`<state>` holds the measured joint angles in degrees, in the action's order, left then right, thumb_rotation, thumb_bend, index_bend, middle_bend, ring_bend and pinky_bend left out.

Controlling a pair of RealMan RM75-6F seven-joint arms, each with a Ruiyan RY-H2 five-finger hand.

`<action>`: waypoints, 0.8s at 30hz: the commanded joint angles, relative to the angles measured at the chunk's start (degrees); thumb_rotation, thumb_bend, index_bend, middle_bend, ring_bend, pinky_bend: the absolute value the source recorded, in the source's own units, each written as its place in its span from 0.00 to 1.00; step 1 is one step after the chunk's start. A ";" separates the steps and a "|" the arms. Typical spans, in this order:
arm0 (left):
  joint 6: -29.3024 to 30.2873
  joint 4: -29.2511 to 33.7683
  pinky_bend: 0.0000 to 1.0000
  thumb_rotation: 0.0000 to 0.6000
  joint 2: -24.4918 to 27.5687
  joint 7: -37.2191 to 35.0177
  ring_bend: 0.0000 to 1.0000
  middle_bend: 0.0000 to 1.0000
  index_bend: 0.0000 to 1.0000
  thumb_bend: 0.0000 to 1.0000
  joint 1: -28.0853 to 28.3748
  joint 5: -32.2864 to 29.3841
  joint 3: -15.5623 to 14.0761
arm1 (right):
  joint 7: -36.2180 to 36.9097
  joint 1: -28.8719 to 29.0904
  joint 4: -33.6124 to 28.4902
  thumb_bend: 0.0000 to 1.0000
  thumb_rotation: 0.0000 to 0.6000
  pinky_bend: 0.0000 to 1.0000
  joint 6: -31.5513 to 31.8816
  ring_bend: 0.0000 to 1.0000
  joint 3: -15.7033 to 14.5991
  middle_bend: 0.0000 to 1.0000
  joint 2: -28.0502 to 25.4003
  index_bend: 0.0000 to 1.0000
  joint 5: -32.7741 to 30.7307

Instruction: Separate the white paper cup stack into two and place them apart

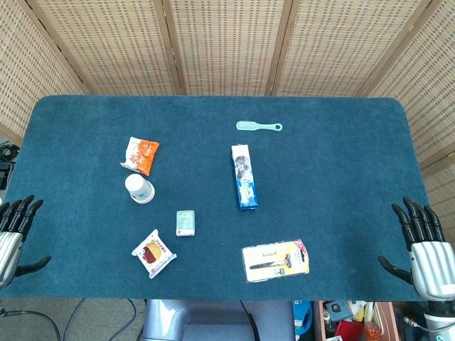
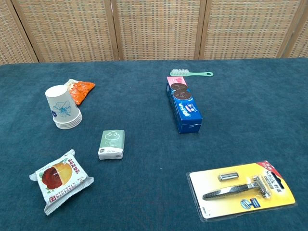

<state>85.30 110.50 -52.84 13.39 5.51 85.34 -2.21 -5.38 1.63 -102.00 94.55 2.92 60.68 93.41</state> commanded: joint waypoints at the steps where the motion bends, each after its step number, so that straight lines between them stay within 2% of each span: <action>1: -0.08 0.16 0.00 1.00 0.00 0.21 0.00 0.00 0.00 0.12 -0.10 -0.09 0.08 | -0.07 -0.01 0.00 0.00 1.00 0.00 -0.05 0.00 0.06 0.00 0.02 0.00 -0.04; 9: -2.46 -0.50 0.00 1.00 -0.67 1.12 0.00 0.00 0.00 0.12 0.97 -1.30 0.72 | 0.37 -0.12 -0.15 0.00 1.00 0.00 -0.35 0.00 0.40 0.00 -0.30 0.00 -0.77; 12: -5.41 -2.36 0.00 1.00 -1.70 0.66 0.00 0.00 0.00 0.12 3.65 -2.34 2.65 | 0.68 -0.21 -0.23 0.00 1.00 0.00 -0.06 0.00 0.69 0.00 -0.46 0.00 -0.87; 16: -11.12 -7.24 0.02 1.00 -4.03 -1.84 0.00 0.00 0.00 0.12 8.79 -2.68 5.47 | 0.46 -0.03 -0.30 0.00 1.00 0.00 -0.67 0.00 0.83 0.00 -0.53 0.00 -1.27; 21: -21.80 -15.45 0.11 1.00 -8.48 -5.75 0.00 0.00 0.00 0.12 17.01 -3.36 8.15 | -0.60 0.59 -0.70 0.00 1.00 0.00 -2.10 0.00 1.22 0.00 -0.28 0.00 -2.23; 24: -25.83 -19.18 0.16 1.00 -10.96 -6.54 0.04 0.01 0.01 0.12 20.16 -3.55 8.75 | -1.38 0.72 -0.84 0.00 1.00 0.00 -2.61 0.00 1.16 0.00 -0.19 0.00 -2.44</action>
<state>63.42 95.08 -60.97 8.48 22.11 82.23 5.16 -6.64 2.29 -102.78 92.06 4.09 60.45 91.05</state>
